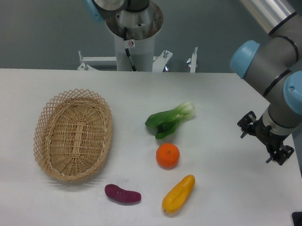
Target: Pick up the green vegetable from the table
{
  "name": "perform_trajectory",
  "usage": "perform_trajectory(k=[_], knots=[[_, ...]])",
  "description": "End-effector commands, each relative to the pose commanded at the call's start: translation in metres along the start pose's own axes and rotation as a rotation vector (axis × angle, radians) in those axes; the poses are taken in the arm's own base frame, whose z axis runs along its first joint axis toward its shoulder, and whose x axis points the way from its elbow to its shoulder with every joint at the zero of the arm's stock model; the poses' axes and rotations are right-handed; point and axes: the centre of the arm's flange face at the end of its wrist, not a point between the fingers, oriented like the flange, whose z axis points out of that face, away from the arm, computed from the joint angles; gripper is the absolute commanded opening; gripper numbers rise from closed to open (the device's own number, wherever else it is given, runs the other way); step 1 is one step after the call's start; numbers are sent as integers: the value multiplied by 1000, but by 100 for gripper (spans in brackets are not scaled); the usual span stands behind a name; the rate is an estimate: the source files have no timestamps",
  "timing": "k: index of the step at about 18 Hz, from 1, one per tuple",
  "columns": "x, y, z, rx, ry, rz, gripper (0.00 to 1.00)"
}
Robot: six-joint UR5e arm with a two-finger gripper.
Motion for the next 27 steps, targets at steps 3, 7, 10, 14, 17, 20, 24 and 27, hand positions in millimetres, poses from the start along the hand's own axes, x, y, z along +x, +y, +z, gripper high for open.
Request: perform_trajectory(k=[3, 7, 10, 14, 17, 20, 24, 27], knots=[[0, 0, 0, 0, -2, 0, 100], [0, 0, 0, -2, -5, 0, 100], [3, -2, 4, -1, 3, -3, 100], [8, -2, 2, 6, -2, -5, 100], [30, -9, -5, 25, 11, 2, 100], [79, -21, 10, 49, 66, 24, 100], [135, -26, 42, 47, 57, 96, 100], [163, -26, 53, 45, 82, 105, 100]])
